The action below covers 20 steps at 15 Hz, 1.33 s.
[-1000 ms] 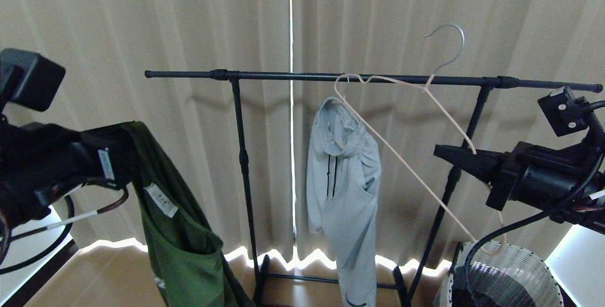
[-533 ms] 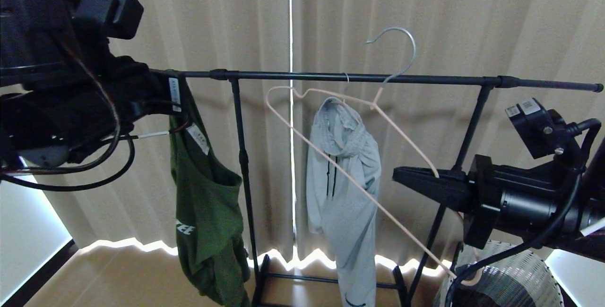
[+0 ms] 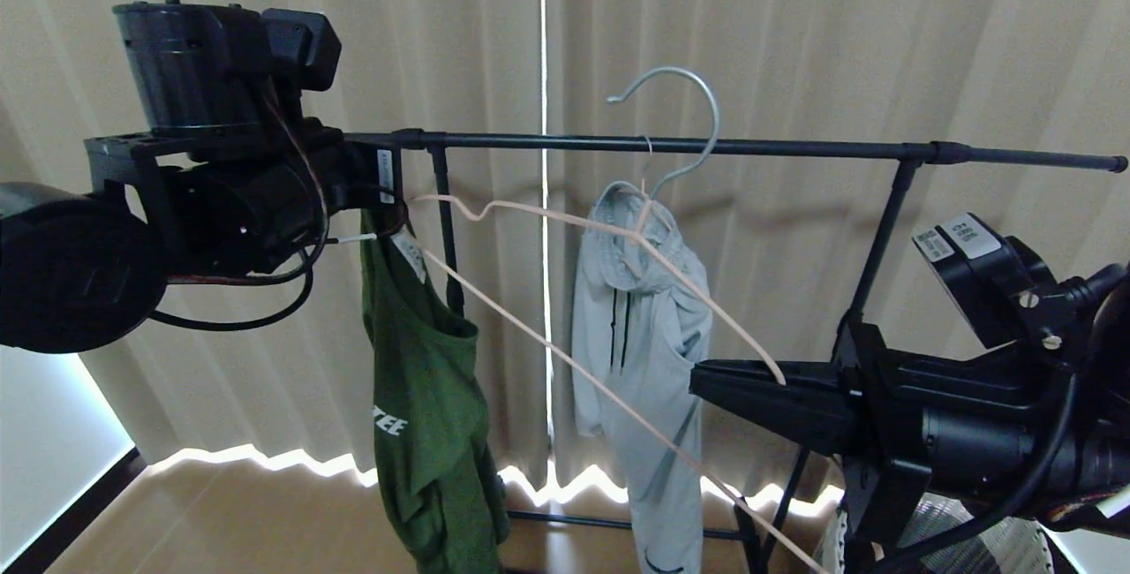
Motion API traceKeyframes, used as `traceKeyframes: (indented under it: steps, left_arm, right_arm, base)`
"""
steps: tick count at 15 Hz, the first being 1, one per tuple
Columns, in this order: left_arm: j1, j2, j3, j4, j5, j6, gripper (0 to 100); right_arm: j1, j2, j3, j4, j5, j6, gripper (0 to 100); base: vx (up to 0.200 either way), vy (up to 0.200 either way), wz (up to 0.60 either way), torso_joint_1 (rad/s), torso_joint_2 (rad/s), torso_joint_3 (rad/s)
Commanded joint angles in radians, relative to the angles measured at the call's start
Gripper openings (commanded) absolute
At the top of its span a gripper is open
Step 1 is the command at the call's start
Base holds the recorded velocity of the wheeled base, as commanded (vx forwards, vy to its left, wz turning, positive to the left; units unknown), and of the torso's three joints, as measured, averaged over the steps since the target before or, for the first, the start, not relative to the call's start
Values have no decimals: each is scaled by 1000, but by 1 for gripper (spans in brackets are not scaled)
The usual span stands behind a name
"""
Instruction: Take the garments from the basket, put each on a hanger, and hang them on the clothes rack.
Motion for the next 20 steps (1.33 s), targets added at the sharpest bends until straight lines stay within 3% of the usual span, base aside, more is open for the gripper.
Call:
traceKeyframes:
  steps: [1,7,12,20]
  left_arm:
    - [-1,7,0,-1,3,1,0]
    - [-31,2,7,-2,5,3,0]
    - [-60,-11,21,-2,5,3,0]
    - [-108,-88,95,-2,5,-2,0]
  right_arm:
    - [6,9,2,0,0,0,0]
    - [18,38,2,-8,0,0,0]
    - [12,121,0,-126,-3,25,0]
    - [9,196,-31,-139,-7,61,0]
  base:
    - [0,0,0,0,0,0]
    - [0,0,0,0,0,0]
    - [0,0,0,0,0,0]
    - [0,0,0,0,0,0]
